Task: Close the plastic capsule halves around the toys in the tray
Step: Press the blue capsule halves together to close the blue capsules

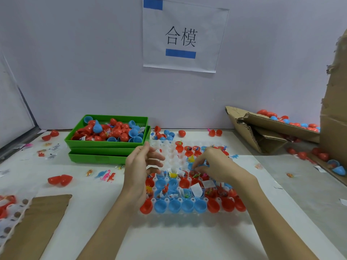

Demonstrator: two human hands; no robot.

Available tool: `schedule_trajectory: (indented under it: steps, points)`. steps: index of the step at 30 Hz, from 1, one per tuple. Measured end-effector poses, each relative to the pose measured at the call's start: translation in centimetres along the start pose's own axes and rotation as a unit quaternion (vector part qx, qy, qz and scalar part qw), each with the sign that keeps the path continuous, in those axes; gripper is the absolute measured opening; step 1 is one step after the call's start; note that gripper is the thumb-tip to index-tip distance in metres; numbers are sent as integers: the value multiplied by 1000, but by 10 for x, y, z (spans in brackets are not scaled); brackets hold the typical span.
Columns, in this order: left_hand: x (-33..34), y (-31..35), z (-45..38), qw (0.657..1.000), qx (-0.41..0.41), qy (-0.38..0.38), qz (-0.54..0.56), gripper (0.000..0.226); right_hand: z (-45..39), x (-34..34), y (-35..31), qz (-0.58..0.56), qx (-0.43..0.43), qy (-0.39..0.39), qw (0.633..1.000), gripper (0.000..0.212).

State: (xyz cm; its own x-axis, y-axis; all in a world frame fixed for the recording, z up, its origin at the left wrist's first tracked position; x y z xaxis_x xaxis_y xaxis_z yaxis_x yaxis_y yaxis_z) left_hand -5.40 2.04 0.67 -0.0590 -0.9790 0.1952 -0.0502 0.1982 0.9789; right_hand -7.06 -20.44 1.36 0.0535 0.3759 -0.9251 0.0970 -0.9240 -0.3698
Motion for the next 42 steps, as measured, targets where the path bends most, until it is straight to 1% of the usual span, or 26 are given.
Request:
schedule_trajectory:
  steps: [2, 4, 7, 9, 11, 13, 15, 17, 19, 21, 23, 26, 29, 32, 34, 38, 40, 42]
  points:
    - [0, 0, 0, 1000, 1, 1, 3, 36, -1, -1, 1, -6, 6, -11, 1000, 15]
    - [-1, 1, -1, 1000, 0, 4, 10, 36, 1, -3, 1, -6, 0, -1, 1000, 11]
    - [-2, -1, -2, 1000, 1, 3, 16, 34, 5, -7, 0, -10, -8, 51, 999, 12]
    - [-2, -2, -3, 1000, 12, -4, 7, 27, 11, -11, -3, -32, -8, 90, 995, 13]
    - [-1, -3, -3, 998, 39, -22, -47, 17, 19, -16, -9, -68, -22, 124, 990, 13]
    - [1, -4, -2, 988, 70, -62, -120, 16, 27, -21, -17, -95, -55, 141, 984, 14]
    - [6, -6, 0, 979, 79, -109, -155, 23, 34, -23, -27, -108, -94, 136, 980, 14]
    - [11, -7, 2, 978, 72, -135, -141, 28, 38, -23, -36, -114, -128, 119, 978, 14]
    - [12, -7, 3, 983, 57, -140, -100, 25, 39, -21, -42, -120, -149, 98, 977, 16]
    - [11, -7, 2, 986, 59, -133, -76, 20, 40, -18, -44, -143, -157, 91, 973, 17]
    - [9, -6, 1, 988, 67, -122, -62, 17, 42, -17, -43, -196, -150, 92, 965, 18]
    - [10, -5, 2, 990, 70, -116, -45, 13, 42, -19, -41, -304, -133, 81, 940, 10]
    - [14, -3, 7, 988, 98, -114, -30, 15, 41, -17, -45, -391, -108, 91, 909, 20]
    - [15, 1, 11, 987, 132, -92, -22, 12, 39, -12, -49, -477, -57, 99, 871, 29]
    - [15, 3, 12, 984, 154, -84, -17, 12, 38, -9, -50, -492, -36, 110, 863, 26]
    - [17, 2, 14, 978, 188, -79, -36, 16, 38, -4, -54, -511, -24, 125, 850, 17]
    - [18, 2, 16, 971, 215, -79, -68, 15, 39, -3, -56, -519, -22, 138, 843, 16]
    - [18, 2, 18, 957, 250, -68, -126, 17, 40, -4, -58, -499, -32, 159, 851, 13]
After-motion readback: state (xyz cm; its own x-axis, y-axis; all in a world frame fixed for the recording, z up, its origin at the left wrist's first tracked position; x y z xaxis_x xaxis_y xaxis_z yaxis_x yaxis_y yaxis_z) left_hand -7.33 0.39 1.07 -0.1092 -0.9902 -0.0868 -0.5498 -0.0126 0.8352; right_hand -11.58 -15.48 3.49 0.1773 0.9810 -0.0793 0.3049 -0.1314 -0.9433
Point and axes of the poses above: each hand's wrist, its own z-axis away from the middle knuckle, its own x-axis out of the palm, y = z × x, the point moved 2 cm from there along -z, towards the middle knuckle, and after that the axes turned 4 degrees about -z, right-handed, at the moved point
